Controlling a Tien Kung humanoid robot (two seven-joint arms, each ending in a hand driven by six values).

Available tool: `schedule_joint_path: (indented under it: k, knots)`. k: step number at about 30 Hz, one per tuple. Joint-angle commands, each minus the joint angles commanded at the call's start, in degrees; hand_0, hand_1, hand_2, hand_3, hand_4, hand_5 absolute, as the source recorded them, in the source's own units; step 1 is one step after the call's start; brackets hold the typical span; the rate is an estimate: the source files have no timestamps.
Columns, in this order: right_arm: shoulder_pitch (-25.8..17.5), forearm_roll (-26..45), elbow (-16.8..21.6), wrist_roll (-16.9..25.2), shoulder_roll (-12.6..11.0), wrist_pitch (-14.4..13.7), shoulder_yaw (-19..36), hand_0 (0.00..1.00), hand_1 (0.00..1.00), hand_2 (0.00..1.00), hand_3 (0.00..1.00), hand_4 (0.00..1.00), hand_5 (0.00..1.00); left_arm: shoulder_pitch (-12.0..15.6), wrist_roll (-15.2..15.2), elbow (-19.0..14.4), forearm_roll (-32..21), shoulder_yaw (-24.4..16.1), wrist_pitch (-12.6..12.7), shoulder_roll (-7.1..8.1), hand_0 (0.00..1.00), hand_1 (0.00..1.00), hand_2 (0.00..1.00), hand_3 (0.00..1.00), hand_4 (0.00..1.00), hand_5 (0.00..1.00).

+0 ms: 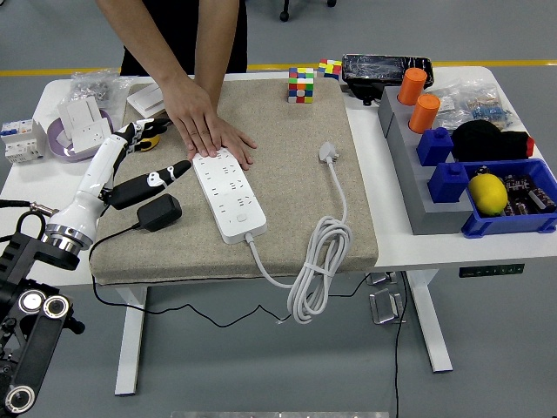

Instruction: Pick up the plug,place it near the board,insert it into the board,press the button

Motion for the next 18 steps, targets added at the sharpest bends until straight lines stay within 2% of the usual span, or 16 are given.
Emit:
schedule_joint_path:
  k: [1, 2, 8, 9, 14, 15, 18]
  knots:
    - [0.0, 0.0, 0.0, 0.0, 0.0, 0.0, -0.1, 0.8, 0.774, 0.756, 0.764, 0.998, 0.998, -0.2, -0.4, 0.3, 1.5, 0.1, 0.2, 0.19, 0.743, 0.823, 0.788, 0.806, 0.998, 0.575]
    - [0.0, 0.1, 0.0, 0.0, 0.0, 0.0, -0.1, 0.8, 0.774, 0.756, 0.764, 0.998, 0.998, -0.3, -0.6, 0.5, 2.5, 0.1, 0.3, 0.28, 0.824, 0.888, 0.859, 0.875, 0.998, 0.502]
    - [0.2, 0.9, -0.4, -0.1, -0.2, 0.0, -1.0, 0.8, 0.773, 0.753, 0.767, 0.998, 0.998, -3.1, -3.6, 4.8, 16.1, 2.0, 1.5, 1.96, 0.824, 0.888, 0.859, 0.875, 0.998, 0.502]
    - [0.2, 1.0, -0.4, -0.1, -0.2, 0.0, -1.1, 0.801, 0.773, 0.754, 0.762, 0.998, 0.998, -3.4, -3.8, 5.4, 17.5, 2.2, 1.6, 2.07, 0.881, 0.928, 0.898, 0.932, 0.998, 0.454]
    - [0.5, 1.4, -0.5, -0.1, -0.3, -0.1, -1.6, 0.801, 0.773, 0.754, 0.762, 0.998, 0.998, -6.2, -4.8, 11.3, 17.5, 3.7, 3.0, 2.86, 0.881, 0.928, 0.898, 0.932, 0.998, 0.454]
    - [0.5, 1.5, -0.5, -0.1, -0.3, -0.1, -1.7, 0.801, 0.773, 0.754, 0.76, 0.998, 0.998, -6.6, -4.9, 12.4, 17.5, 3.9, 3.3, 2.91, 0.884, 0.935, 0.902, 0.947, 0.998, 0.398]
    - [0.5, 1.6, -0.5, -0.1, -0.2, -0.1, -1.8, 0.801, 0.773, 0.754, 0.76, 0.998, 0.998, -7.6, -5.3, 15.5, 17.5, 4.3, 4.1, 2.99, 0.884, 0.935, 0.902, 0.947, 0.998, 0.398]
